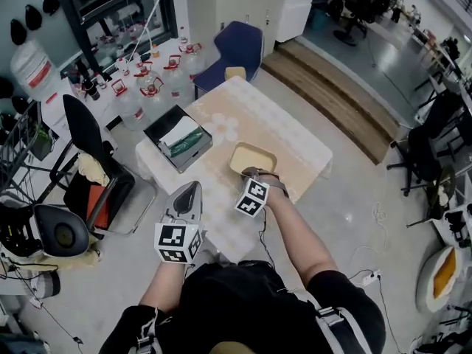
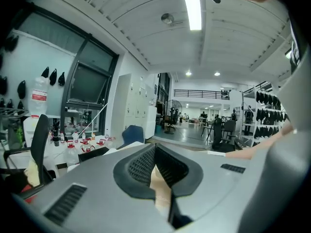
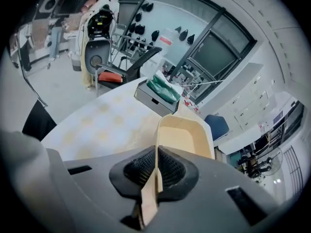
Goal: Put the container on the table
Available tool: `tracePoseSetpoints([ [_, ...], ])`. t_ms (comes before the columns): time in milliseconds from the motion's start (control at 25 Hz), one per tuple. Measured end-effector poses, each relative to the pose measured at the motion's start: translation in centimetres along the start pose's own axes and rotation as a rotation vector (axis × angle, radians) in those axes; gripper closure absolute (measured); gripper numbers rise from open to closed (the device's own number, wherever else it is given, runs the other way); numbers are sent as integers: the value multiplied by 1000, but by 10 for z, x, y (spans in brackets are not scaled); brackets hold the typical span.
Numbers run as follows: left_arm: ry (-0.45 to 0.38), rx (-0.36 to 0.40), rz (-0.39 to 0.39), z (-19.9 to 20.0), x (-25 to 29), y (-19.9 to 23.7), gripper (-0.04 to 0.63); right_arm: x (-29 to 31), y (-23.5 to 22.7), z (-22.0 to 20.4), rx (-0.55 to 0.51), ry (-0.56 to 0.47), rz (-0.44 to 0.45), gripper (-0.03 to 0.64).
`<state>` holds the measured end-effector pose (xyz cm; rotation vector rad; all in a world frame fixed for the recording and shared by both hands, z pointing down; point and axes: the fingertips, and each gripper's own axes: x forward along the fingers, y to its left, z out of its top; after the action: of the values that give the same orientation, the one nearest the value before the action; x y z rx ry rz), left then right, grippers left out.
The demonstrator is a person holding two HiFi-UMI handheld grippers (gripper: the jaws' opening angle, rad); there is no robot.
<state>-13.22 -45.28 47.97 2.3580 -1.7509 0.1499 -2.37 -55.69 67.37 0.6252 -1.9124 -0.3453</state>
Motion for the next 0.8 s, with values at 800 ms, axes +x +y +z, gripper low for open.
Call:
tracePoseSetpoints([
  [800,26,6,39,-3,-1,57,581,94,46,-37,117,145,110,581],
])
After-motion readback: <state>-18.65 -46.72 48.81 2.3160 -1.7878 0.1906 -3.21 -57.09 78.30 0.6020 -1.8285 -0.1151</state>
